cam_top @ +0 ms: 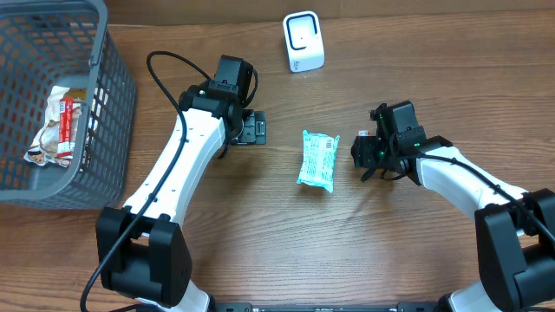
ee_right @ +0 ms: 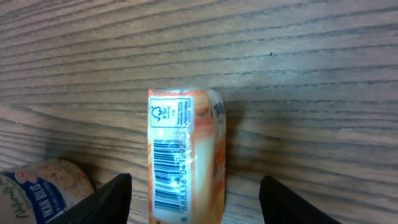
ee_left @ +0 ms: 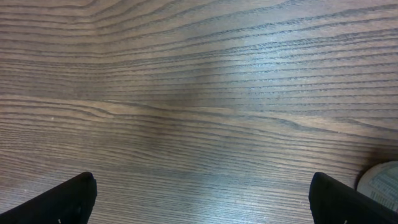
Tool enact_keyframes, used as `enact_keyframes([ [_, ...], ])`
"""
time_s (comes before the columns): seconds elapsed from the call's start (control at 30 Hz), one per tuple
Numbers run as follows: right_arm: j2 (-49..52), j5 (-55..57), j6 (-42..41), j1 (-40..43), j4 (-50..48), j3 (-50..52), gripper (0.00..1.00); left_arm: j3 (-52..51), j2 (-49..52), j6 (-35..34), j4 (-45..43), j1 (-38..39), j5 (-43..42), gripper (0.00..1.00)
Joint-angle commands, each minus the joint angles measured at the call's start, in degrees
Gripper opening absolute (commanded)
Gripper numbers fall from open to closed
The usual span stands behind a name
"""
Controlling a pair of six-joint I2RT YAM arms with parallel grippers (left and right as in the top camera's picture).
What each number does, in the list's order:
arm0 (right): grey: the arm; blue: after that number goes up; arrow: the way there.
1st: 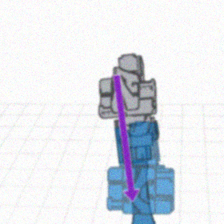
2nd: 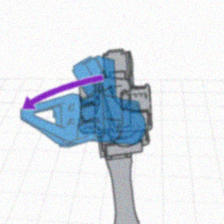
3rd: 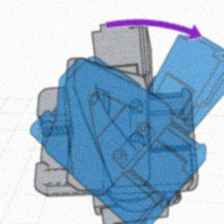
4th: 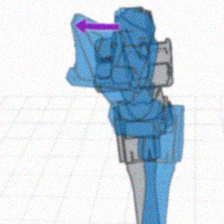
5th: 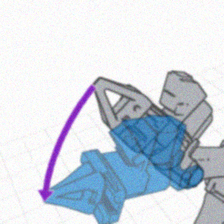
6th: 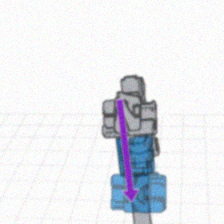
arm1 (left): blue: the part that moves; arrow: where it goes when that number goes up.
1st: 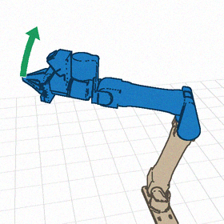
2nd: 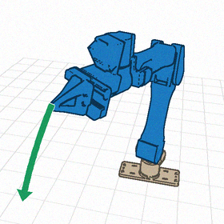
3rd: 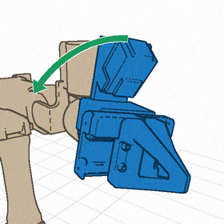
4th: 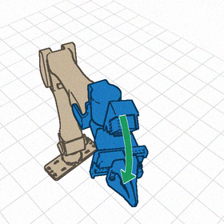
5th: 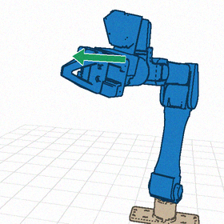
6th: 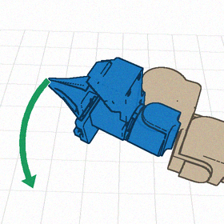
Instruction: Scan the item barcode
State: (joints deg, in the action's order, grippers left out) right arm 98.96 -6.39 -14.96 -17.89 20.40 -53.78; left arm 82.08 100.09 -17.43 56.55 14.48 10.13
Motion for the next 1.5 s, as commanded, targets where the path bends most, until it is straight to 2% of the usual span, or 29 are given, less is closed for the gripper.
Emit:
enact_keyframes([
  [0.0,-0.3,1.4,0.1,-0.2,-0.3,-1.2,0.67,-0.1,-0.1,0.5,-0.1,-0.2,0.3,1.00],
  [0.13,-2.7,1.2,0.1,-0.2,3.5,-5.3,0.68,-0.1,-0.1,0.5,-0.1,-0.2,0.3,1.00],
  [0.33,-8.7,1.1,0.0,0.0,14.5,-18.3,0.69,-0.1,-0.1,0.5,-0.1,-0.2,0.3,1.00],
  [0.5,-10.3,-4.2,0.0,-0.8,21.6,-24.2,0.69,-0.1,-0.1,0.5,-0.1,-0.2,0.3,1.00],
  [0.73,-8.8,-8.1,-10.5,-1.1,26.3,-20.9,0.69,-0.1,-0.1,0.5,-0.1,-0.2,0.3,1.00],
  [0.93,-8.2,-12.5,-10.8,-3.8,22.5,-14.1,0.68,-0.1,-0.1,0.5,-0.1,-0.2,0.3,1.00],
  [1.1,-8.2,-12.6,-10.9,-6.8,22.4,-12.8,0.60,-0.1,-0.1,0.5,-0.1,-0.2,0.3,1.00],
  [1.27,-8.2,-9.8,-16.7,-9.6,20.3,-10.3,0.60,-0.1,-0.1,0.5,-0.1,-0.2,0.3,1.00],
  [1.47,-8.2,-9.5,-19.8,-12.4,13.9,-4.9,0.60,-0.1,-0.1,0.5,-0.1,-0.2,0.3,1.00],
])
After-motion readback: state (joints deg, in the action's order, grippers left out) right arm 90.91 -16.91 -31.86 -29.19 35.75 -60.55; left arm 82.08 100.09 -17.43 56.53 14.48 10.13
